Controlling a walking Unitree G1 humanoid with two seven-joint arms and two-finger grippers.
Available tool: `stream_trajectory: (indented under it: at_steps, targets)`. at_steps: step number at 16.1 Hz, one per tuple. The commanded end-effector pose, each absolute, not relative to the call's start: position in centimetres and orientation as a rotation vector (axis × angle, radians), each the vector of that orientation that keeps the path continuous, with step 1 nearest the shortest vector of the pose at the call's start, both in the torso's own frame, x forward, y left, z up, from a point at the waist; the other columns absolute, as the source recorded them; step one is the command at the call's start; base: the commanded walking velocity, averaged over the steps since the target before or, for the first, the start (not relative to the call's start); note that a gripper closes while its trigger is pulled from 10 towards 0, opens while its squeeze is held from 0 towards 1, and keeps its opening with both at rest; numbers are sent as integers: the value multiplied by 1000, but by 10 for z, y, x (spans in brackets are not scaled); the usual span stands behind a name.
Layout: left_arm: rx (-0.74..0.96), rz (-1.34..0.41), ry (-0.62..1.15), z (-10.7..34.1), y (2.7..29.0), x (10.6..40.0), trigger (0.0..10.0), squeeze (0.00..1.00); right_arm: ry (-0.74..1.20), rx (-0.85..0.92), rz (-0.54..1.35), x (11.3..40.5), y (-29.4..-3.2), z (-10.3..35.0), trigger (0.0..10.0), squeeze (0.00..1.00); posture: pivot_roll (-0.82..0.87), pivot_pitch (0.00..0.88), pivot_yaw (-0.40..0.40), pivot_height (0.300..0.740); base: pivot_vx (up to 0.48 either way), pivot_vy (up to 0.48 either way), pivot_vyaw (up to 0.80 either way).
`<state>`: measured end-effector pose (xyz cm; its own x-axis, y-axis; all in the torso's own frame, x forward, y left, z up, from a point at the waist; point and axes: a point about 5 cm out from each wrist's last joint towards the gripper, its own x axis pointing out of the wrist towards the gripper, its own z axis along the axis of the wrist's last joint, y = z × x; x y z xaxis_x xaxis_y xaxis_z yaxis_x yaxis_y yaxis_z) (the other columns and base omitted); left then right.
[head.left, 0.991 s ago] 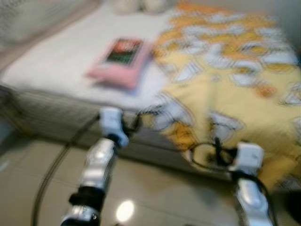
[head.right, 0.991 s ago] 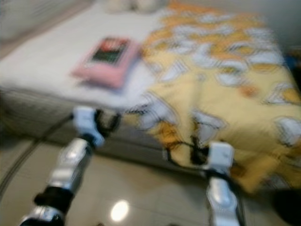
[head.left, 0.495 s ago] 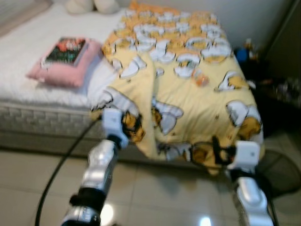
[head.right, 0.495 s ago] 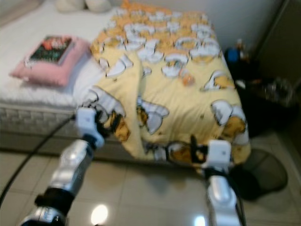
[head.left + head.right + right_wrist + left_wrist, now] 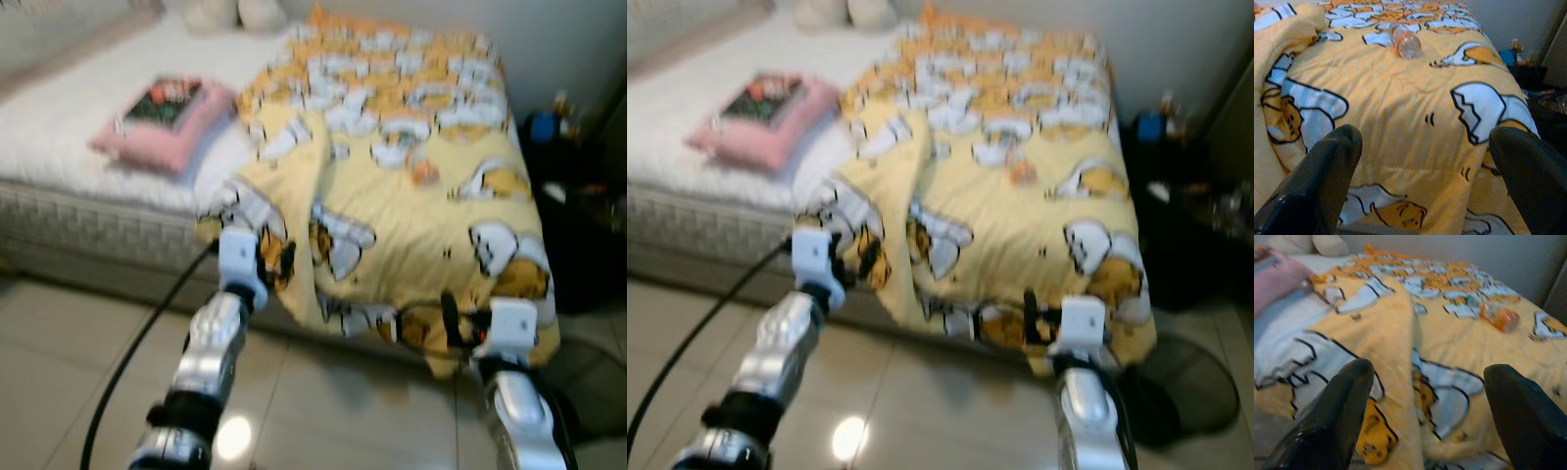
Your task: Clean up the room
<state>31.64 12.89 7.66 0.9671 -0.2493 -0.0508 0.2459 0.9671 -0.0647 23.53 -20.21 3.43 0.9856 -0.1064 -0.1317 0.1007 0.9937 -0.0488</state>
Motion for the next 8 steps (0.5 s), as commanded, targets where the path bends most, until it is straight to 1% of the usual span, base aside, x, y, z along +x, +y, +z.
stream_trajectory:
  at_steps: [1,8]
  targets:
    - [-59,-228,31,85,136,323,10000,0,102,-29,-91,243,-195,40,10000,0,40,0,27,740,480,0,0]
    - [-49,-261,28,87,131,327,10000,0,84,-34,-119,247,-200,43,10000,0,14,0,43,740,480,0,0]
